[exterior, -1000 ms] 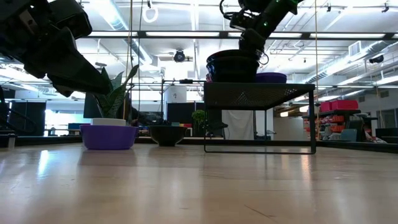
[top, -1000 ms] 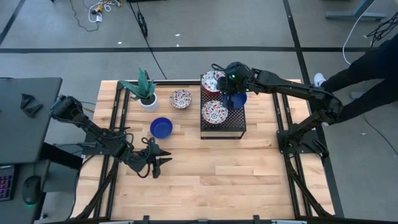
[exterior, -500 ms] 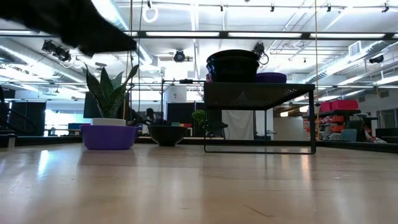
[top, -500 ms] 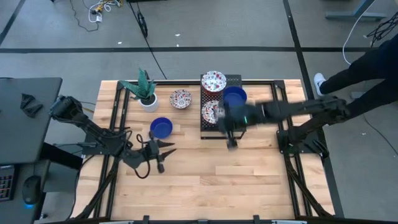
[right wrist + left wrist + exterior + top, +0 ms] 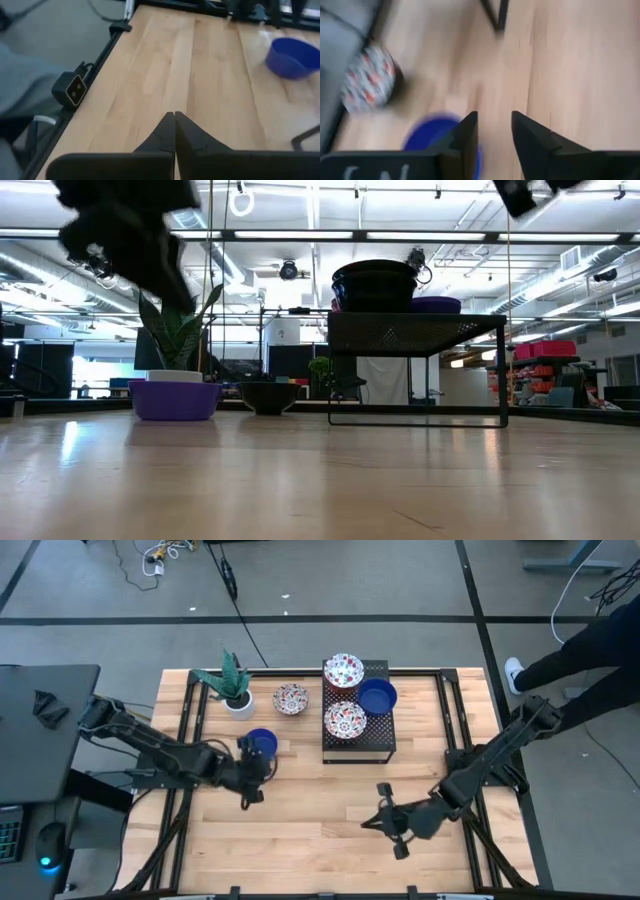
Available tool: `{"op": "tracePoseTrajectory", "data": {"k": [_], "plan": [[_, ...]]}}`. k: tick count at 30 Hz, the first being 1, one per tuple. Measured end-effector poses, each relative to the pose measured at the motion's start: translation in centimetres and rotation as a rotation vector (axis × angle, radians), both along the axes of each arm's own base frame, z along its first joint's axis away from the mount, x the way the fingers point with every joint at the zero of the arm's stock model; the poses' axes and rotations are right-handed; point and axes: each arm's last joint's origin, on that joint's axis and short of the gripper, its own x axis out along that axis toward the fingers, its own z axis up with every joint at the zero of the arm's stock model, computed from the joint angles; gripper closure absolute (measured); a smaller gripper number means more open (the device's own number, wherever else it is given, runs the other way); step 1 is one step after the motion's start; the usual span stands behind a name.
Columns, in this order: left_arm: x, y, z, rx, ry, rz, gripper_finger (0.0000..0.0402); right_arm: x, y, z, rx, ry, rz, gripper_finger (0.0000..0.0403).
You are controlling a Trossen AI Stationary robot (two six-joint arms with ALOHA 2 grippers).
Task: Pick & Place Mini bowls
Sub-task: Stack the blue bowl on top of the blue bowl on the shelf
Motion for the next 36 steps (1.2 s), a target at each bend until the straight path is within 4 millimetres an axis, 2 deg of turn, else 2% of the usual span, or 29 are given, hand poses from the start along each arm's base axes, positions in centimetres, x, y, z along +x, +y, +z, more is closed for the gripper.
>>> {"op": "tracePoseTrajectory", "data": {"k": [2, 6, 9, 12, 21, 29, 33, 36], "plan": [[-0.3, 0.9, -1.0, -0.059, 0.071, 0.013, 0.0258, -0.8, 0.2, -1.4, 0.041, -0.055, -0.036, 0.0403], [-1.1, 2.5, -3.6, -0.099, 0.157, 0.052, 0.0215, -1.7, -0.1, -3.0, 0.106, -0.177, -0.095, 0.0403], [-1.7, 3.5, -5.1, -0.088, 0.187, 0.096, 0.0198, -2.0, -0.4, -3.4, 0.134, -0.234, -0.109, 0.0403], [-1.8, 3.8, -6.2, -0.115, 0.171, 0.082, 0.0201, -2.0, -0.5, -3.5, 0.121, -0.246, -0.101, 0.0403], [-2.0, 3.8, -7.6, -0.14, 0.105, 0.035, 0.0272, -2.0, -0.5, -3.5, 0.104, -0.252, -0.093, 0.0403], [-1.7, 3.5, -7.5, -0.198, 0.079, -0.002, 0.0379, -2.0, -0.5, -3.5, 0.119, -0.249, -0.097, 0.0403], [-1.1, 2.2, -6.9, -0.339, 0.023, -0.105, 0.0391, -1.9, -0.5, -3.2, 0.15, -0.265, -0.104, 0.0395], [0.0, 0.3, -5.1, -0.456, -0.08, -0.196, 0.0394, -1.5, -0.6, -2.8, 0.188, -0.281, -0.072, 0.038]]}}
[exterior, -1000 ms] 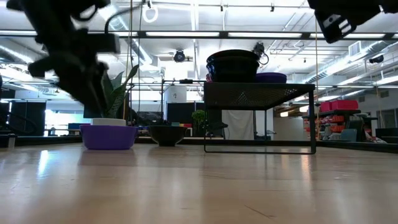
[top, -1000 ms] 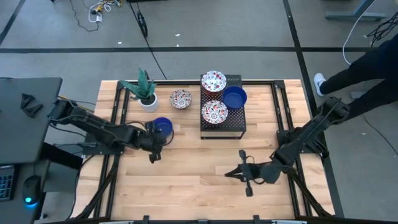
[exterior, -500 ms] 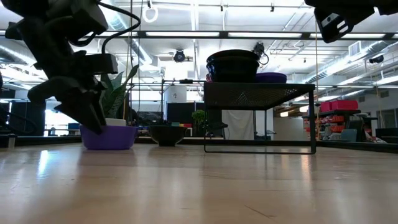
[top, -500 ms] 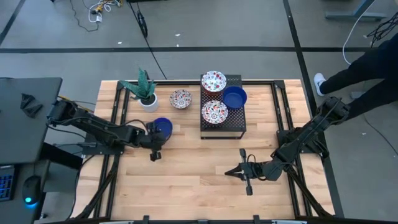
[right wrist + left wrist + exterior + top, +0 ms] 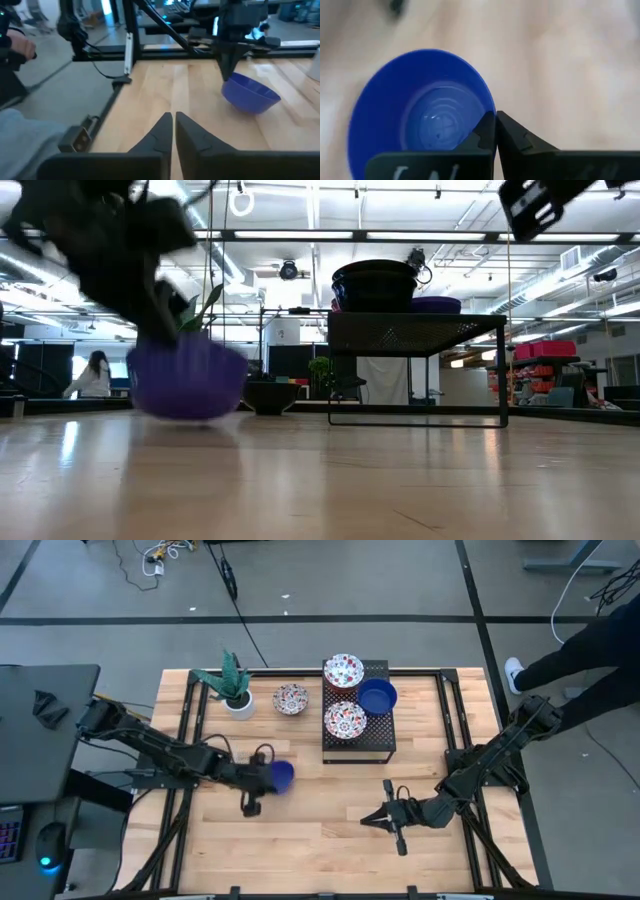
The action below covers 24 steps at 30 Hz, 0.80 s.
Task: Pick & Place Mini bowls
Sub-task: Stack the blue bowl on top of the blue bowl on the shelf
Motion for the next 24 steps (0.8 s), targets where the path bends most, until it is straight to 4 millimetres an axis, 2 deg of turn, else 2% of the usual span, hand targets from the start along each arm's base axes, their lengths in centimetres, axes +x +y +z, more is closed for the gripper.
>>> {"op": "tracePoseTrajectory", "data": {"k": [6, 10, 14, 18, 21, 24], "plan": [[2.6, -4.2, 3.6, -0.095, -0.198, -0.158, 0.0396, 1.9, 0.0, 2.6, 0.036, -0.053, 0.116, 0.0337], [5.6, -6.8, 4.1, -0.033, -0.204, -0.263, 0.0397, 3.6, 0.1, 5.0, -0.022, -0.04, 0.207, 0.0302], [9.1, -8.8, 4.4, 0.021, -0.226, -0.365, 0.0396, 5.6, -0.2, 6.2, -0.08, 0.101, 0.25, 0.0265], [11.8, -10.1, 4.6, 0.087, -0.25, -0.428, 0.0396, 7.4, -0.3, 5.6, -0.11, 0.289, 0.349, 0.0236], [13.1, -10.6, 4.9, 0.123, -0.246, -0.452, 0.0395, 8.2, -0.1, 4.6, -0.111, 0.363, 0.43, 0.0224], [13.6, -10.7, 5.2, 0.145, -0.253, -0.468, 0.0395, 8.6, 0.1, 3.3, -0.13, 0.41, 0.444, 0.0223]]}}
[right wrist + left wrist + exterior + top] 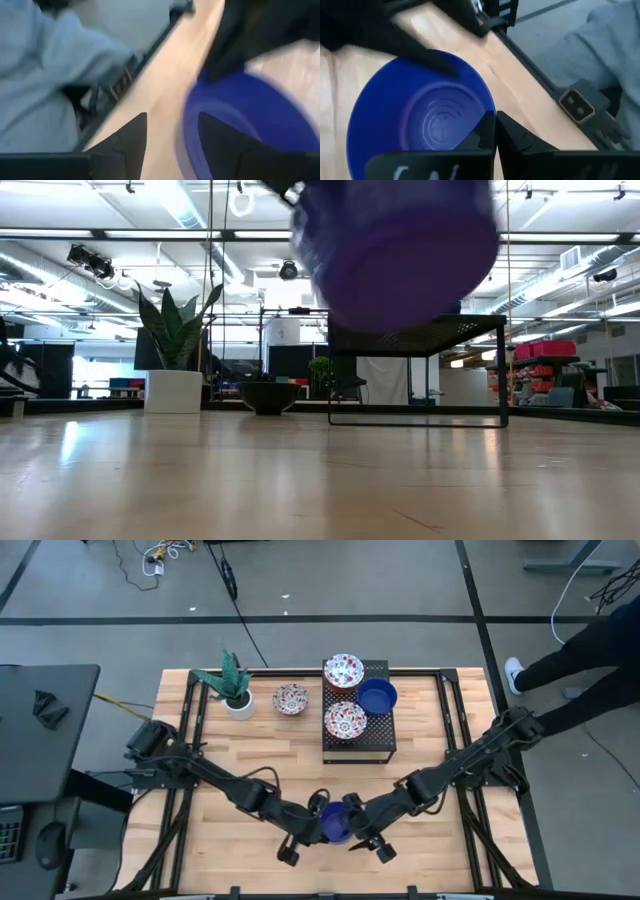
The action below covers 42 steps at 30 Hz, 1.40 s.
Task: Pick & Place Mini bowls
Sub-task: Stack the blue bowl on top of the blue bowl on the shelf
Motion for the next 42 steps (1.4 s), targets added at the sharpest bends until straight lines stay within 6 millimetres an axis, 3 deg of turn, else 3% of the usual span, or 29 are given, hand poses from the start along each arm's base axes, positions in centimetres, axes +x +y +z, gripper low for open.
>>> {"op": "tracePoseTrajectory", "data": {"k": [7, 15, 20, 23, 26, 29, 32, 36, 42], "plan": [[0.3, 0.3, 0.2, 0.007, -0.014, 0.002, 0.0393, 0.0, 0.1, -0.9, -0.025, 0.045, -0.007, 0.0262], [0.4, 0.4, 0.2, 0.005, -0.027, 0.03, 0.038, -0.3, 0.2, -1.0, -0.027, 0.072, -0.012, 0.0383], [0.5, 0.4, 0.4, -0.007, -0.043, 0.032, 0.0306, -1.2, 0.8, -1.5, -0.011, 0.176, -0.019, 0.0386], [0.4, 0.4, 0.4, -0.004, -0.033, 0.029, 0.0254, -2.7, 1.3, -1.6, -0.015, 0.293, -0.023, 0.0394], [0.2, 0.5, 0.0, 0.013, 0.002, 0.037, 0.0215, -4.6, 1.7, 0.0, 0.005, 0.309, -0.032, 0.0397], [-0.2, 0.9, -1.1, 0.049, 0.012, 0.077, 0.0195, -6.7, 1.4, 3.0, 0.003, 0.208, -0.06, 0.0396], [-0.6, 1.2, -2.6, 0.038, -0.031, 0.126, 0.0192, -8.5, -0.4, 6.4, -0.058, 0.02, -0.142, 0.0397], [-1.3, 1.9, -4.3, -0.039, -0.124, 0.186, 0.0202, -10.0, -4.5, 10.1, -0.198, -0.217, -0.321, 0.0398], [-2.0, 2.4, -5.1, -0.128, -0.223, 0.245, 0.0218, -10.2, -13.0, 11.8, -0.373, -0.238, -0.529, 0.0398]]}}
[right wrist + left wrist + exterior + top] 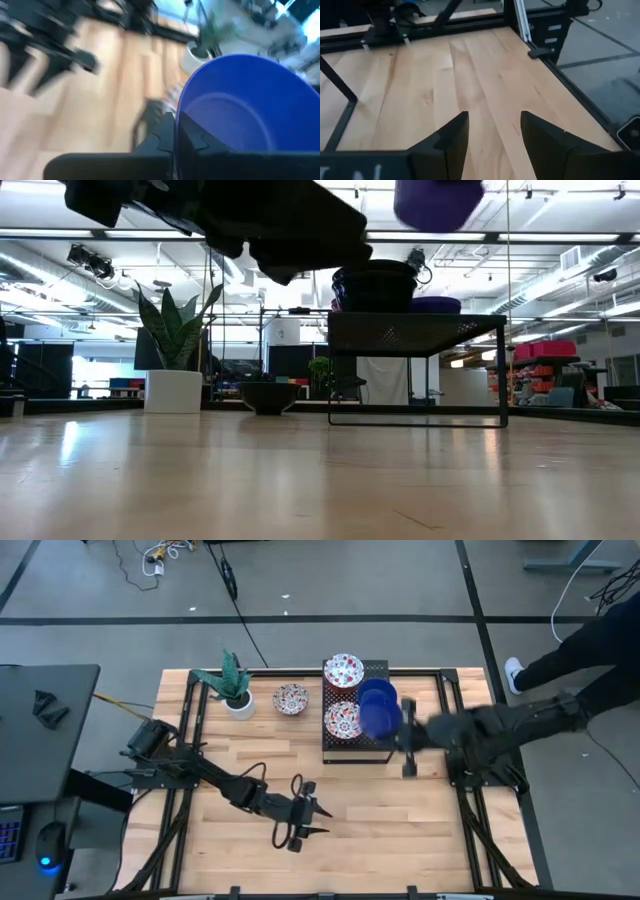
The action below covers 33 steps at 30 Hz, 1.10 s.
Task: Pick & Place Mini bowls
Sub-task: Stack the blue bowl on top of the blue bowl on the shelf
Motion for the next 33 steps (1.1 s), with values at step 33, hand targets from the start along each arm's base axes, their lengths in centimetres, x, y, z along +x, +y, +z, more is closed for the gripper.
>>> {"op": "tracePoseTrajectory", "data": {"k": [33], "plan": [[0.1, 0.0, 0.2, -0.009, -0.024, 0.01, 0.0223, 2.8, -13.2, -5.5, 0.155, 0.352, -0.273, 0.0339]]}}
